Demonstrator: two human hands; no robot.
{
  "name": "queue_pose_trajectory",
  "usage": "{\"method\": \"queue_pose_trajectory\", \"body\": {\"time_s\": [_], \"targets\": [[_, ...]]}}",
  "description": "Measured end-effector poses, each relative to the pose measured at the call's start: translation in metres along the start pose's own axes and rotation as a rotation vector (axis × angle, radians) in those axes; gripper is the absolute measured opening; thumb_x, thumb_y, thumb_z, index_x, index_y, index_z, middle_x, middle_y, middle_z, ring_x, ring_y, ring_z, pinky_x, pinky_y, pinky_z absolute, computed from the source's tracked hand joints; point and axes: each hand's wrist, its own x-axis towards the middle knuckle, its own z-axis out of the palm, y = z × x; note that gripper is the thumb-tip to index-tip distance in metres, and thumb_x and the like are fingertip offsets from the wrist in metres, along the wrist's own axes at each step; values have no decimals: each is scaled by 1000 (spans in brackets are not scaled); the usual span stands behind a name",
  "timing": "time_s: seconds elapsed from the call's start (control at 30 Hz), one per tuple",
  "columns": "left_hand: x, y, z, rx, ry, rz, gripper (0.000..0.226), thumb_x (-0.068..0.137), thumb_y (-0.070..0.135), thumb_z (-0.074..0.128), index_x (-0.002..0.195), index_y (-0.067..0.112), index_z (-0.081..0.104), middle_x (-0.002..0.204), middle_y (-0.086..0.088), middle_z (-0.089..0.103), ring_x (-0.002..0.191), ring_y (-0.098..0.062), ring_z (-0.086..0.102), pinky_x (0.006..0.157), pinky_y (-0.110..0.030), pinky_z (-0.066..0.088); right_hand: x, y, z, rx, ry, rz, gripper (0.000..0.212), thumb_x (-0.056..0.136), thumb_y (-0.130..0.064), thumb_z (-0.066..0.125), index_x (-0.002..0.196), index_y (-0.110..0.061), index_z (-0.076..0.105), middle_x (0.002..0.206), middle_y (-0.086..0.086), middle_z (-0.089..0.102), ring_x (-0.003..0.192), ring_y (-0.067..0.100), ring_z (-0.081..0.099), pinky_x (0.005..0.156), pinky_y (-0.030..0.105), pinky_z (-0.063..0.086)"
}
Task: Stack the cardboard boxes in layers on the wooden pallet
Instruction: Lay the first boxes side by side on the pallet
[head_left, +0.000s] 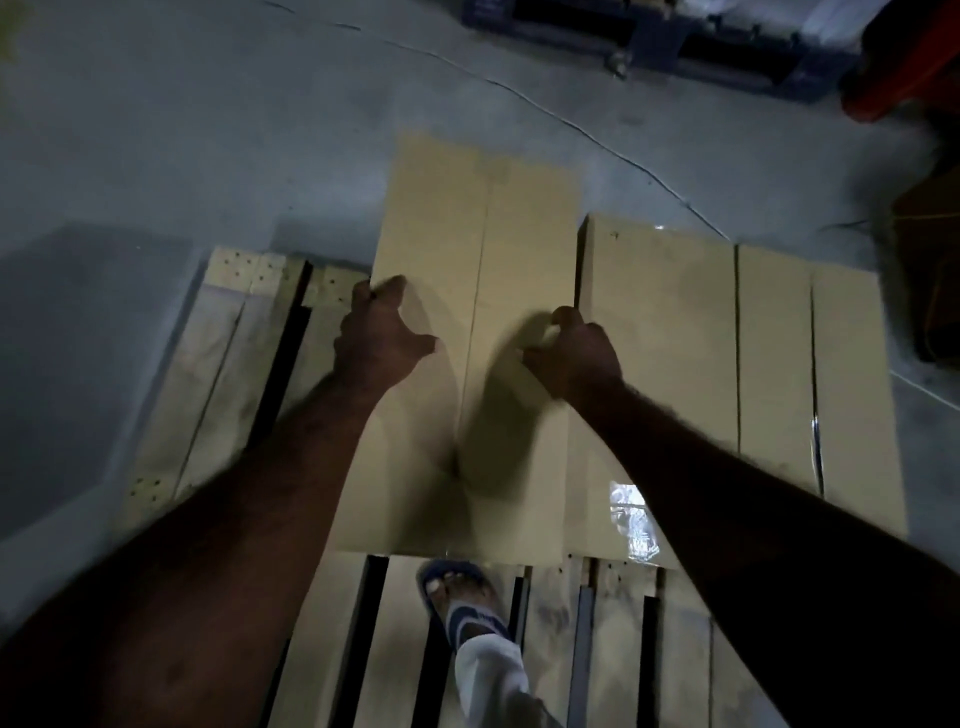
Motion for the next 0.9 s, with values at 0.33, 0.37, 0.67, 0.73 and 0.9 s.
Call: {"method": "queue_pose_trajectory", "body": {"time_s": [0.33, 0.37, 0.67, 0.73, 0.9], "targets": [[19, -14, 44, -40, 26, 69, 94, 70, 37, 89, 148, 14, 43, 151, -18, 36, 137, -33, 40, 110, -40, 36, 20, 30, 26, -71, 2, 36, 64, 88, -37, 72, 143, -18, 44, 130, 18, 48, 113, 37, 58, 97, 43, 53], [18, -16, 46, -46, 28, 68, 94, 69, 37, 89, 148, 13, 43, 151, -18, 36, 136, -33, 41, 110, -39, 37, 20, 31, 29, -82, 11, 39, 64, 88, -38, 72, 142, -18, 44, 130, 18, 48, 115, 37, 57, 98, 43, 52], [18, -31, 75, -97, 32, 80, 92, 70, 35, 89, 148, 16, 43, 148, -13, 40, 131, -32, 45, 104, -45, 45, 24, 48, 46, -128, 27, 40, 61, 90, -34, 71, 142, -19, 43, 131, 18, 46, 118, 37, 54, 97, 42, 51], [21, -34, 79, -111, 44, 92, 90, 71, 34, 88, 147, 15, 44, 148, -12, 39, 131, -31, 45, 104, -45, 46, 26, 49, 49, -120, 35, 32, 58, 91, -31, 69, 142, -19, 43, 131, 18, 45, 119, 37, 53, 97, 43, 53], [30, -40, 90, -103, 63, 104, 89, 72, 35, 88, 146, 14, 45, 149, -12, 40, 132, -31, 45, 102, -44, 46, 33, 55, 54, -170, 47, 17, 56, 92, -29, 69, 141, -15, 47, 134, 18, 42, 120, 36, 52, 99, 41, 51]]}}
